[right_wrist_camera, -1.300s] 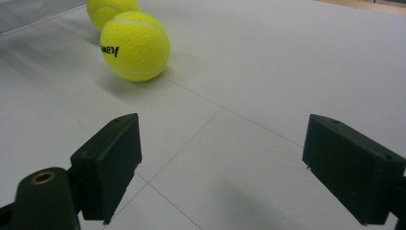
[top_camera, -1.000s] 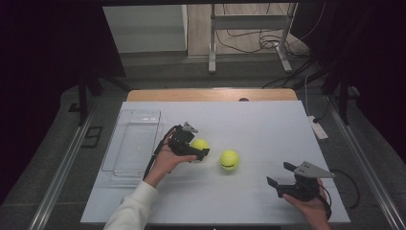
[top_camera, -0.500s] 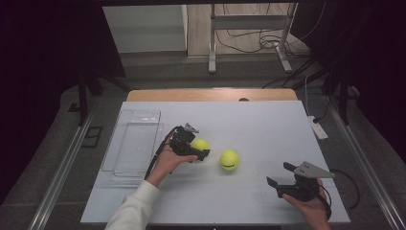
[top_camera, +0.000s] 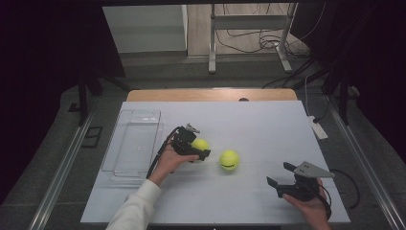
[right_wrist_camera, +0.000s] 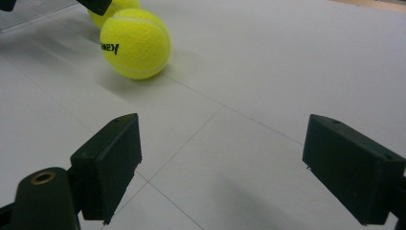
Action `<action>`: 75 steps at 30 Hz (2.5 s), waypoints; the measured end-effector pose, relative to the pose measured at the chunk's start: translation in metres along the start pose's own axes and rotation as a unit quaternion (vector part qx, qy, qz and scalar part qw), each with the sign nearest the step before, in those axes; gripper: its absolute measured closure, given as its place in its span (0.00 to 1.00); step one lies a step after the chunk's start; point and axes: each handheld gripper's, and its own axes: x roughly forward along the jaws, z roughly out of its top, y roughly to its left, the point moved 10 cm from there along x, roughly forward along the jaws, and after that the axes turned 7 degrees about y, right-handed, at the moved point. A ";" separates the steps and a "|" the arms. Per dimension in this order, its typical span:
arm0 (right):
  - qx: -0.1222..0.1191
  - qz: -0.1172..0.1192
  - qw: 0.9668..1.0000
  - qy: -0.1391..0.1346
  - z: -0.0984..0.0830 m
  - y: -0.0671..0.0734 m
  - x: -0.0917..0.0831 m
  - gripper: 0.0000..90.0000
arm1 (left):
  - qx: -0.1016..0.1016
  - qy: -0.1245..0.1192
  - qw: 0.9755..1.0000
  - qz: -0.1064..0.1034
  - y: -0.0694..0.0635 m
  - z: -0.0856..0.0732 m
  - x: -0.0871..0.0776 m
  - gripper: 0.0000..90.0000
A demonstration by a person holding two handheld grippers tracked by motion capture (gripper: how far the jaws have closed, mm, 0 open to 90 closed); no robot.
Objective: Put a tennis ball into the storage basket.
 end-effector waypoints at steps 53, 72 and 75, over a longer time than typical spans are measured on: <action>-0.001 -0.002 1.000 -0.002 0.000 0.000 -0.002 0.15 | 0.016 -0.074 0.997 0.001 -0.006 0.011 -0.039 0.30; -0.002 -0.003 1.000 -0.002 0.000 0.000 -0.002 0.15 | 0.021 -0.118 0.993 0.002 -0.014 0.021 -0.069 0.29; -0.002 -0.003 1.000 -0.002 0.000 0.000 -0.002 0.15 | 0.022 -0.124 0.992 0.002 -0.014 0.022 -0.073 0.29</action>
